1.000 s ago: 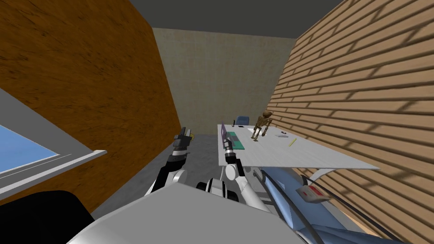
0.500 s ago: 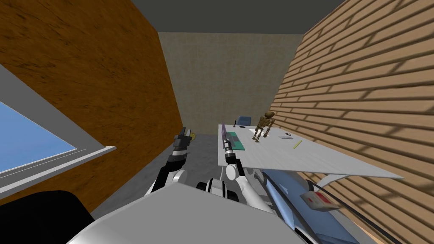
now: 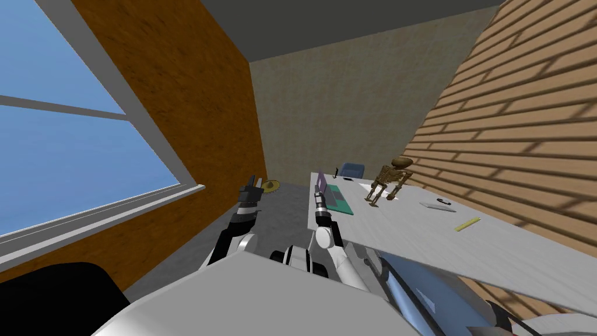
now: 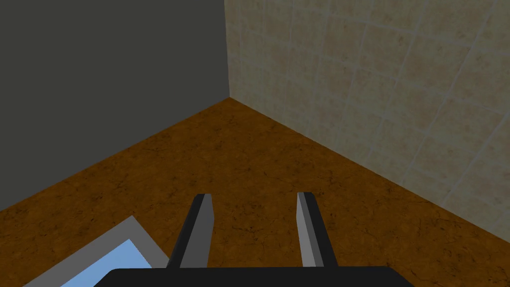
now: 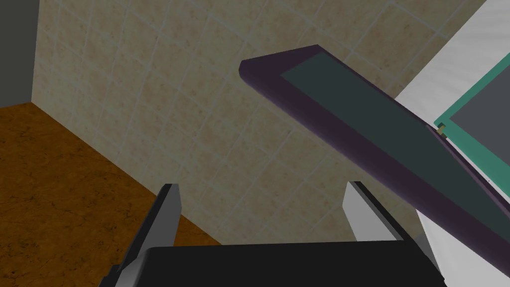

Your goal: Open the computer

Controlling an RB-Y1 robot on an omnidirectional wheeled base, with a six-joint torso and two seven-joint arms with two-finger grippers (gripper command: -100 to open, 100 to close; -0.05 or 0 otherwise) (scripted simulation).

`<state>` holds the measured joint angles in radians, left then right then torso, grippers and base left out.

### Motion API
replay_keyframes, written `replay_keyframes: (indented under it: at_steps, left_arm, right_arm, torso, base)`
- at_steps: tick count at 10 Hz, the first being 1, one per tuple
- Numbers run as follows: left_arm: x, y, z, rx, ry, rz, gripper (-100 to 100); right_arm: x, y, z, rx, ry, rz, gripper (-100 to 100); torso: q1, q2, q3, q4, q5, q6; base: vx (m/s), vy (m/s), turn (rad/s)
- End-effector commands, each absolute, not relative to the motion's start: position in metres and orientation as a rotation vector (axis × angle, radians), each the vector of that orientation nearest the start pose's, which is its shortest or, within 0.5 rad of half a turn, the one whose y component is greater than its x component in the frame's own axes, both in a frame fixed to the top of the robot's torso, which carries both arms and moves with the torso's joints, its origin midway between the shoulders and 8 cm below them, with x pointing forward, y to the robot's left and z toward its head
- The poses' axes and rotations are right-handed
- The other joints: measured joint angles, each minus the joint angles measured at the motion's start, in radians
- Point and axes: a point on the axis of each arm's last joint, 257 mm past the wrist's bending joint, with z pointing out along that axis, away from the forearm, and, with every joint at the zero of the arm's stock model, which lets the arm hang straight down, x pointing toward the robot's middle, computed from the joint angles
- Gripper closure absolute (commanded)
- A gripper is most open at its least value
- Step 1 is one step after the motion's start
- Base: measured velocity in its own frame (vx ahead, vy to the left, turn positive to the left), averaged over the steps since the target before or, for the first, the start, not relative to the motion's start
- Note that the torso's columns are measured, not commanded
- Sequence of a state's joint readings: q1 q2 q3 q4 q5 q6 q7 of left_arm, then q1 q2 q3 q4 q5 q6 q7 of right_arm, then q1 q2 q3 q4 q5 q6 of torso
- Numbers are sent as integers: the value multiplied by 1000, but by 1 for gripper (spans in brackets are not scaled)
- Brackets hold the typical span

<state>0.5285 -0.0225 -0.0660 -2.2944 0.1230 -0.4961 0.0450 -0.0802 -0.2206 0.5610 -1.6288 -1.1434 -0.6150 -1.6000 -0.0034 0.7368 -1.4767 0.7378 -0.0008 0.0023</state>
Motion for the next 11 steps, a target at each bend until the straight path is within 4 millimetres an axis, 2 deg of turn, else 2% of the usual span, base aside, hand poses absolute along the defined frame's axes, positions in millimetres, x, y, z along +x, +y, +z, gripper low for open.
replay_keyframes:
  at_steps: [1,2,3,4,5,6,7,8,9,11]
  left_arm:
    - [341,278,20,-790,510,-1471,0]
    - [341,278,20,-790,510,-1471,0]
    - [341,278,20,-790,510,-1471,0]
    - [341,278,20,-790,510,-1471,0]
    - [341,278,20,-790,510,-1471,0]
    - [341,278,20,-790,510,-1471,0]
    - [341,278,20,-790,510,-1471,0]
    - [341,278,20,-790,510,-1471,0]
    - [341,278,20,-790,510,-1471,0]
    - [341,278,20,-790,510,-1471,0]
  right_arm:
    - [499,-151,-131,-1227,742,-1794,-100]
    - [501,-158,-129,-1221,752,-1808,-100]
    - [493,-179,-128,-1203,800,-1836,-100]
    - [493,-195,-130,-1200,824,-1861,-100]
    - [494,-199,-129,-1197,830,-1869,-100]
    - [483,-220,-128,-1181,875,-1902,-100]
    - [482,-238,-130,-1179,900,-1930,-100]
    - [482,-241,-129,-1176,904,-1937,-100]
    - [470,-260,-128,-1165,944,-1970,-100]
    - [467,-283,-130,-1160,974,-2010,-100]
  torso:
    - [2,1,0,0,0,-2]
    - [3,1,1,0,1,-2]
    - [3,1,0,0,1,-2]
    - [4,1,1,0,1,-3]
    - [4,1,1,0,1,-2]
    - [3,1,1,0,1,-1]
    - [3,1,1,0,1,-3]
    - [3,2,1,0,1,-2]
    - [3,1,1,0,1,-2]
    - [3,3,2,1,1,-3]
  base:
    - [-17,-23,433]
    - [-5,-20,181]
    - [-20,-12,371]
    - [-21,-14,452]
    - [-10,-9,115]
    - [-21,-8,324]
    - [-26,-12,409]
    - [-25,-17,110]
    - [-44,-24,243]
    - [-44,-18,287]
